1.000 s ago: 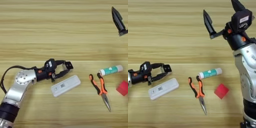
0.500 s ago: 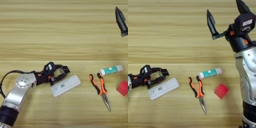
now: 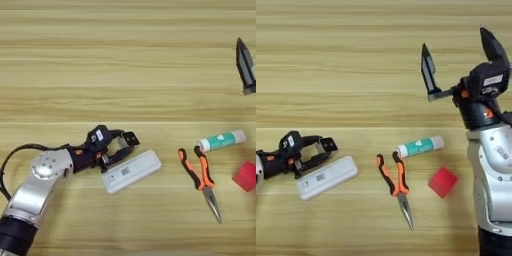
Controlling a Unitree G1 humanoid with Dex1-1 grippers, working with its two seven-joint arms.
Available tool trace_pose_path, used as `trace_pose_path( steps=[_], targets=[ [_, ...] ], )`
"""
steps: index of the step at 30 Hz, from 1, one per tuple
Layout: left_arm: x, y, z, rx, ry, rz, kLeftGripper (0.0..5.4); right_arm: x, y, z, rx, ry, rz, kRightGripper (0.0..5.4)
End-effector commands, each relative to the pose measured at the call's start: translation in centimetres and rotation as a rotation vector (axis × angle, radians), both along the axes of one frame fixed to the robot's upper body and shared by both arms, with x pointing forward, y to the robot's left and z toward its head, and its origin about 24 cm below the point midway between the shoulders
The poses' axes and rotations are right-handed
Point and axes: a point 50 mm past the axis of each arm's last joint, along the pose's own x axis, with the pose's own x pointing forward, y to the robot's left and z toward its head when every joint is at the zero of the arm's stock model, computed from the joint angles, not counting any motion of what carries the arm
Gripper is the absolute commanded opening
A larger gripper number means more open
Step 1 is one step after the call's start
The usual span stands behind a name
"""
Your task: Move the objects on the table
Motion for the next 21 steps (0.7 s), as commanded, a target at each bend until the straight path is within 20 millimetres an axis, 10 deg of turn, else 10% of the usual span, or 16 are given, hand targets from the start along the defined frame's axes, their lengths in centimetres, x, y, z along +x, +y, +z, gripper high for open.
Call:
trace_pose_path(
  steps=[1,21],
  targets=[
    [-0.7,0.1,-0.9,0.025,0.043,0.004,2.4,0.0,-0.8,-1.8,-0.009,0.035,-0.06,5.4],
    [-1.1,0.7,-0.9,0.019,0.027,0.071,3.97,-1.6,-3.0,-5.3,0.003,0.118,-0.117,5.4]
  ],
)
